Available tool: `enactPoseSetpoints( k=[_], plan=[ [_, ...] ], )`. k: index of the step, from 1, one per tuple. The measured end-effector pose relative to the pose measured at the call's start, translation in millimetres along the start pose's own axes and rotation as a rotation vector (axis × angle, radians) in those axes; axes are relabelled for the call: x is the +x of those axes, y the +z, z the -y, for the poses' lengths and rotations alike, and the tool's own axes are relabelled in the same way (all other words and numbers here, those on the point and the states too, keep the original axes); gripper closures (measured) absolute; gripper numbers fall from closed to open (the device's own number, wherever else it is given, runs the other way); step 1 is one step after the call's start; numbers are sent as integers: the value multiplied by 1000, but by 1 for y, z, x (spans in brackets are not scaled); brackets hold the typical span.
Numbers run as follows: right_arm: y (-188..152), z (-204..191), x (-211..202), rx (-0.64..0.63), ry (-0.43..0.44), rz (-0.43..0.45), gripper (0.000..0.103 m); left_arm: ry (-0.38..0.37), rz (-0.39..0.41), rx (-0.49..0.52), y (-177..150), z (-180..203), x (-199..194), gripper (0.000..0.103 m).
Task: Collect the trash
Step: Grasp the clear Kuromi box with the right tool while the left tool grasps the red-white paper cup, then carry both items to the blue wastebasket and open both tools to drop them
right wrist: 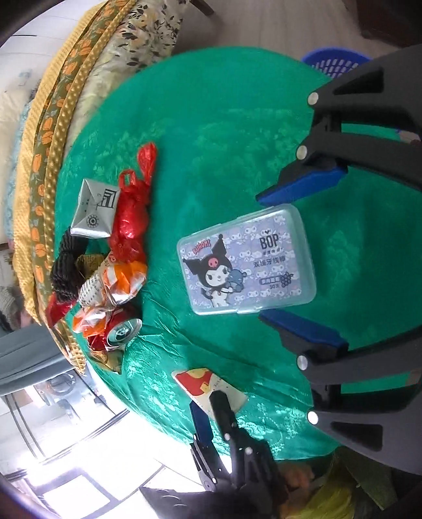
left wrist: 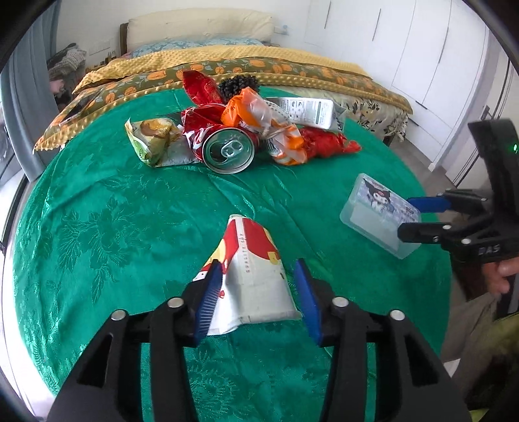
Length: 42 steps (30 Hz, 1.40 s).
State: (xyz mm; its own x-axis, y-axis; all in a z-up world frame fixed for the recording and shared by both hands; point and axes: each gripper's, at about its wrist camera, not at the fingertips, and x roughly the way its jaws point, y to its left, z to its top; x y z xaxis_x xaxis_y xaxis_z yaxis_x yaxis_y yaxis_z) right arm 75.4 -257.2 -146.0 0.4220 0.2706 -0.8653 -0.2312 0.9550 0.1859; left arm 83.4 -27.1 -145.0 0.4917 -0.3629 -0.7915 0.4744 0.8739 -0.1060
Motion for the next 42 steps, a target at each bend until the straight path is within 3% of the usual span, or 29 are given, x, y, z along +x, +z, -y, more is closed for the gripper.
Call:
enactPoseSetpoints(
  k=[4,8,9,10,11,13,15,21,26,31,37,42],
  plan=[
    [18,-6,-3,-9,-49,8,23,17,-20,5,0,-1,5,55],
    [27,-22,13,-68,-63,-50,23,36,-36,11,0,-2,7,54],
    [28,-25,17,-78,-69,-59,24,40,-39,13,0,-3,8,54],
    [29,-28,21,-91,-79,-73,38,39,-40,12,0,-3,8,54],
    [29,-29,22,-101,-101,-77,39,35,-47,12,0,-3,10,55],
    [28,-28,18,-100,-96,-73,40,38,-47,19,0,-5,9,68],
    [25,-26,9,-94,-82,-50,40,47,-36,23,1,-4,7,75],
    [10,9,-23,38,-31,51,40,-10,4,2,14,15,-5,79],
    [-16,75,-72,207,-41,140,40,-126,41,84,40,84,-16,79],
    [-67,171,-122,403,-184,196,39,-255,40,202,62,178,-5,78],
    [-133,257,-132,617,-291,190,39,-357,-62,268,74,294,63,77],
    [-168,298,-116,733,-278,175,39,-369,-134,301,69,353,120,76]
  ],
)
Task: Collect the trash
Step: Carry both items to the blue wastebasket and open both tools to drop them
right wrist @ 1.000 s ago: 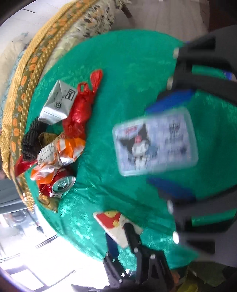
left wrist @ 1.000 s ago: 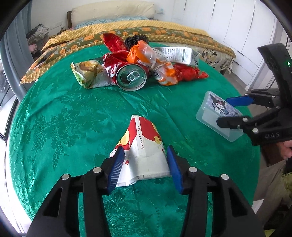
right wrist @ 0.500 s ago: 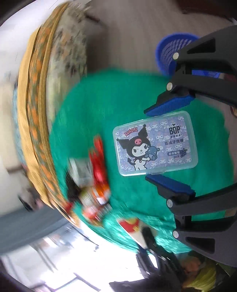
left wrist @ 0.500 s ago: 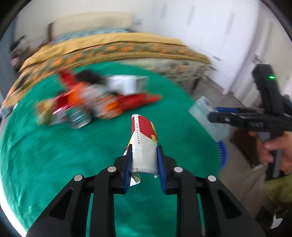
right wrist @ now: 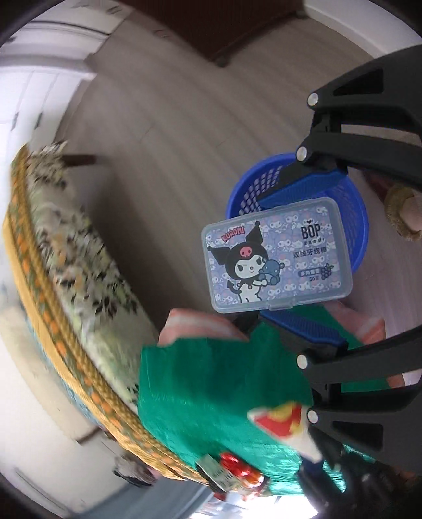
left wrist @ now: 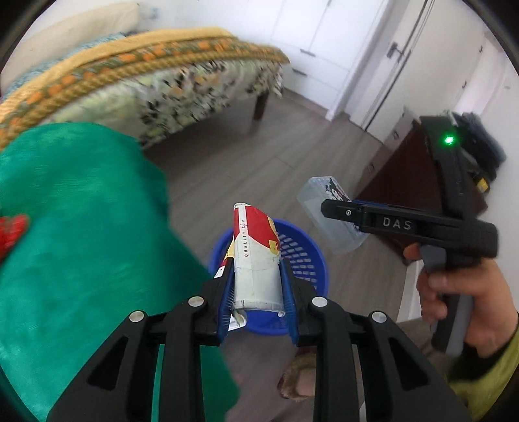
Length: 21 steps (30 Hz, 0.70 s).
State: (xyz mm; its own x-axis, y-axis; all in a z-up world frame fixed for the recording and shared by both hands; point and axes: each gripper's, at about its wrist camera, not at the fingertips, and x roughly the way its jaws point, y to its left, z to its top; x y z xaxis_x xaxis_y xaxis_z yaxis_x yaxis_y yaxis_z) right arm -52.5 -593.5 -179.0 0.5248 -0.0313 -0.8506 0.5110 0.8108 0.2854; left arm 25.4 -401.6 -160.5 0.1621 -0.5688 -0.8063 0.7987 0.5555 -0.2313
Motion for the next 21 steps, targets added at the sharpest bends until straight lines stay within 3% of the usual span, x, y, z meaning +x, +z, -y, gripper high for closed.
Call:
enactPoseSetpoints(
  k=[5,6,7,9,10,11,13,15,17,21],
  plan=[
    [1,38,20,96,28,-11,38,1,-44,2,10,17,59,70],
    [1,43,24,112,42,-15,35,8,-42,9,11,21,68,62],
    [1,49,25,128,54,-11,24,21,-34,17,13,21,78,50],
    [3,61,20,163,44,15,23,36,-29,14,15,22,88,34],
    [4,65,18,173,46,26,23,38,-25,10,17,20,89,33],
    [6,69,13,184,50,44,23,32,-12,11,18,20,86,30],
    [7,73,-1,182,33,98,21,26,29,22,20,22,74,13],
    [8,72,-11,171,21,146,18,42,114,40,18,22,53,5],
    [6,66,-23,160,12,202,16,26,187,53,12,25,26,5],
    [1,38,-42,75,-28,303,15,29,218,84,-3,27,-21,5]
  ],
)
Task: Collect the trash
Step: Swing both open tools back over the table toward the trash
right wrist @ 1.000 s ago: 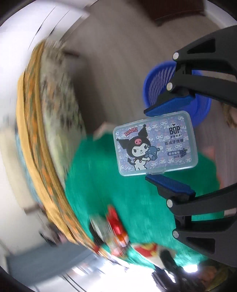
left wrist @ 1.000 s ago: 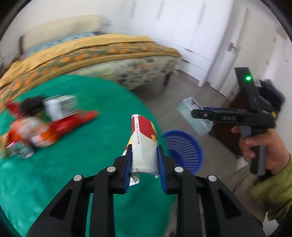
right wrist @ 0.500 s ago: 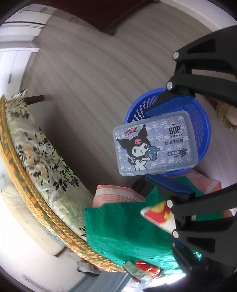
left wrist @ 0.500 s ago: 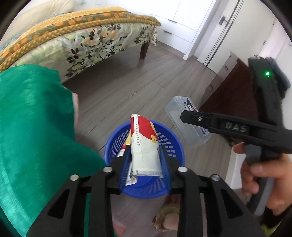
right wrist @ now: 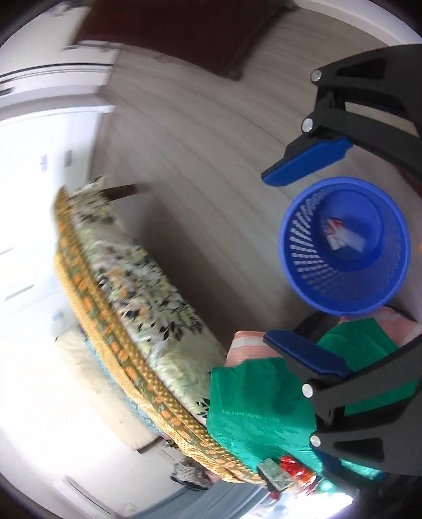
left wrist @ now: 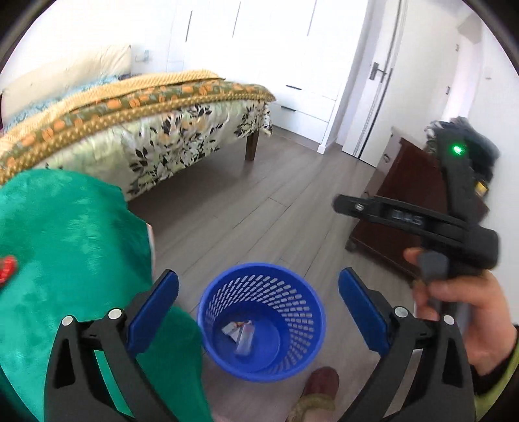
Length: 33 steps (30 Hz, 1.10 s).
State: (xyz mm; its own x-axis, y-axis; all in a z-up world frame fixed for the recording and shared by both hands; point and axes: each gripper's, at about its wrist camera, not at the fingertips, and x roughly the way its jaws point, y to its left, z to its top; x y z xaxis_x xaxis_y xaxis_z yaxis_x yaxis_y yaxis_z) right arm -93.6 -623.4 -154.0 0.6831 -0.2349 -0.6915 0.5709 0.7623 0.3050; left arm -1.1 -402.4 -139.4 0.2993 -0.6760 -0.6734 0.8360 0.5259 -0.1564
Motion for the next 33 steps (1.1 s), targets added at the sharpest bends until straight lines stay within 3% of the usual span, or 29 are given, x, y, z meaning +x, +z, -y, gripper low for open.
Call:
enactPoseSetpoints(
  k=[6,14,21,27,33],
  plan=[
    [-24,-81,-12,-222,18,81,15,90,-21,-41,-31,-36,-65,5],
    [-97,-215,-10,-465,209,-43,14,356,-40,-194,-98,-138,-156,5],
    [-157,-327,-17,-650,374,-134,14,489,-31,-335,-143,-213,-218,5],
    [-182,-364,-12,-714,376,-168,14,531,-31,-400,-167,-251,-239,5],
    [-186,-369,-6,-739,357,-172,14,567,-39,-381,-141,-268,-224,5]
  ],
)
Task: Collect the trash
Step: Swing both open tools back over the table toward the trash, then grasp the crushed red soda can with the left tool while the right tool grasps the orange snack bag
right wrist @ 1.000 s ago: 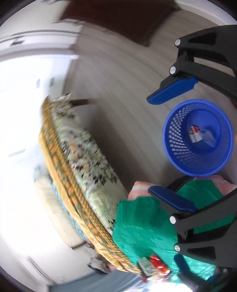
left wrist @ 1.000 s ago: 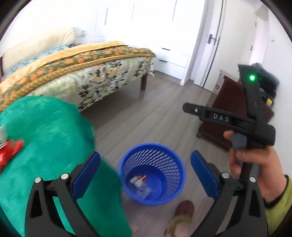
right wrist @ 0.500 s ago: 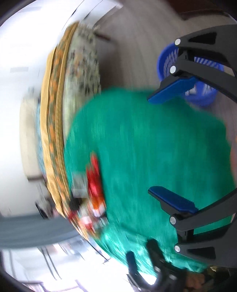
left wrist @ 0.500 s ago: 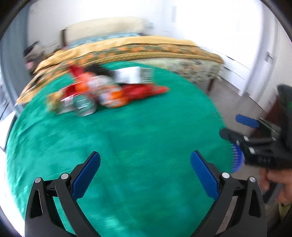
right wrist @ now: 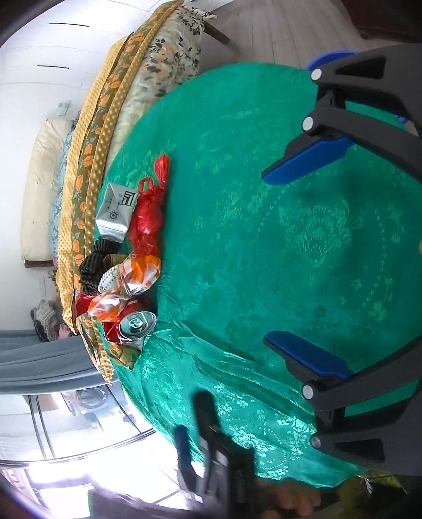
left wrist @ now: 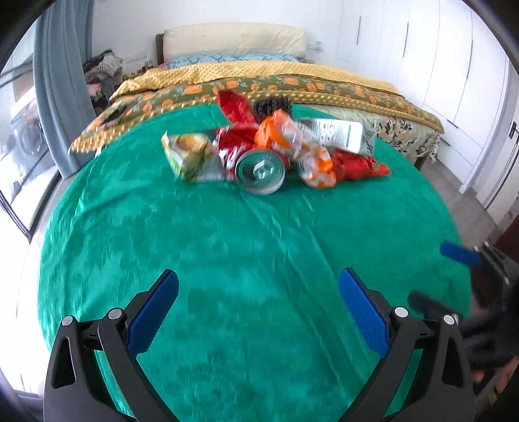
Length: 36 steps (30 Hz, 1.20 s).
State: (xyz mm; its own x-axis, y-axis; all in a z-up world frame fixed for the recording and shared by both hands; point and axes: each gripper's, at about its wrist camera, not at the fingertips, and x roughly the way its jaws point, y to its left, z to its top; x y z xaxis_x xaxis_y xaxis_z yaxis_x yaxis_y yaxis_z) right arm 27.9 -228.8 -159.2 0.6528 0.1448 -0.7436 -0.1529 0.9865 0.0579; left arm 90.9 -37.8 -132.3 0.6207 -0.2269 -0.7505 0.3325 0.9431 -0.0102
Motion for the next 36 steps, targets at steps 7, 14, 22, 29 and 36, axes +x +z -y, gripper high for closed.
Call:
enactPoseSetpoints(
  k=[7,14,22,29,36],
  plan=[
    [3,-3,5,6,16,14,14,110,10,-13,53,5,55,5],
    [3,-5,5,-6,26,23,14,203,-28,-112,65,-23,84,5],
    [8,-1,2,14,35,49,14,199,-7,-254,46,-97,54,5],
    [7,-4,4,20,41,35,14,-47,130,114,75,-51,31,5],
    [4,2,-3,53,24,39,14,-223,56,301,116,-28,79,5]
  ],
)
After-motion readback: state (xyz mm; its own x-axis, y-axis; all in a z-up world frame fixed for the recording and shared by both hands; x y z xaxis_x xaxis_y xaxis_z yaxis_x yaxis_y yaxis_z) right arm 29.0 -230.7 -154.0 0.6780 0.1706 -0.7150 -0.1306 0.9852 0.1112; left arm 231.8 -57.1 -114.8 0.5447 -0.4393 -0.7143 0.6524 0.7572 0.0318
